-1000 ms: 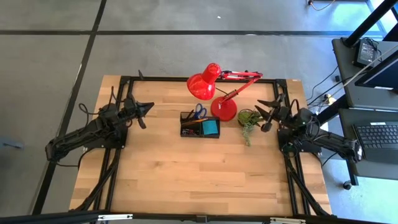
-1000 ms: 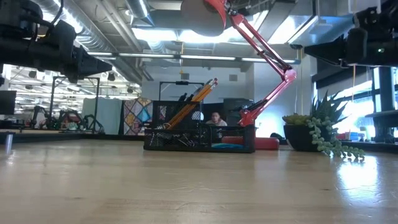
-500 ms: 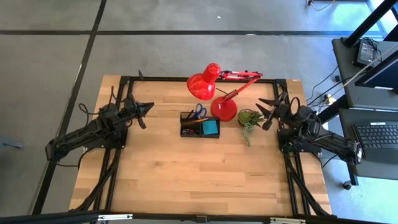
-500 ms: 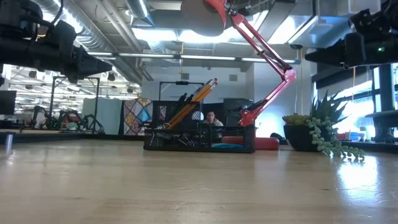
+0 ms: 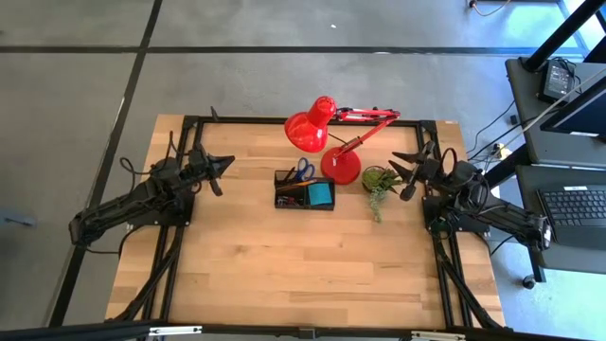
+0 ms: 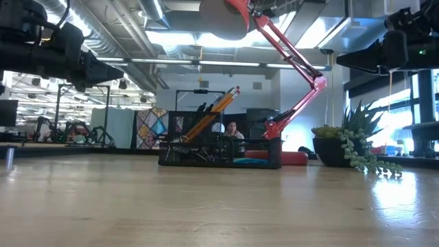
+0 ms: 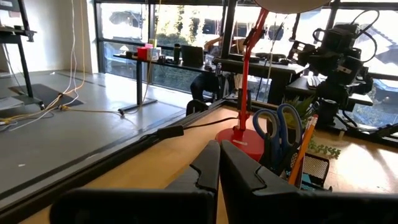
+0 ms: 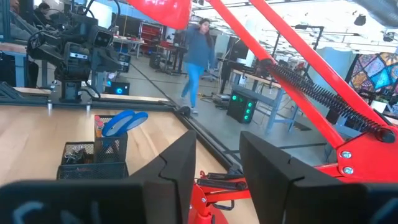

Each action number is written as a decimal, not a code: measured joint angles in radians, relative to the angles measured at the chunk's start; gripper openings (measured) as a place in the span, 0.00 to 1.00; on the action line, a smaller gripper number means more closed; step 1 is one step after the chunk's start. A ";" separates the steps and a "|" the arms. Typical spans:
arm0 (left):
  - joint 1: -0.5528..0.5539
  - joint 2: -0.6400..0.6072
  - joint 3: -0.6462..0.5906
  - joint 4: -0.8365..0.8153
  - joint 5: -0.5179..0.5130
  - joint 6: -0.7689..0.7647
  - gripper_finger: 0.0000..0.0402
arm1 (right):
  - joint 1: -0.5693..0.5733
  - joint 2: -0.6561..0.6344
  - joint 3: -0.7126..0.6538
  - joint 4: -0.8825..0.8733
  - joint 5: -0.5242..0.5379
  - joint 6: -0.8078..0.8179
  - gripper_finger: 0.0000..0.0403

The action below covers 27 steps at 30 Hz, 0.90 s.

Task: Pick and place office supplies into organizer
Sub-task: Return to Home Position

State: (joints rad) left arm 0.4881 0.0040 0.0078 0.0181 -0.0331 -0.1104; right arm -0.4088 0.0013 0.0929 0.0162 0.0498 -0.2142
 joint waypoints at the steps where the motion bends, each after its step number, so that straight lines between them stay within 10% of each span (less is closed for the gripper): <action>1: 0.000 0.000 0.000 0.000 0.000 0.000 0.02 | 0.000 0.000 0.000 0.000 0.000 0.000 0.32; 27: 0.000 0.000 0.000 0.001 -0.001 0.000 0.01 | 0.000 -0.001 -0.085 0.164 -0.001 0.022 0.32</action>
State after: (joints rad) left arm 0.4881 0.0044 0.0078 0.0189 -0.0338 -0.1101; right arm -0.4084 0.0007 0.0077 0.1799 0.0485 -0.1922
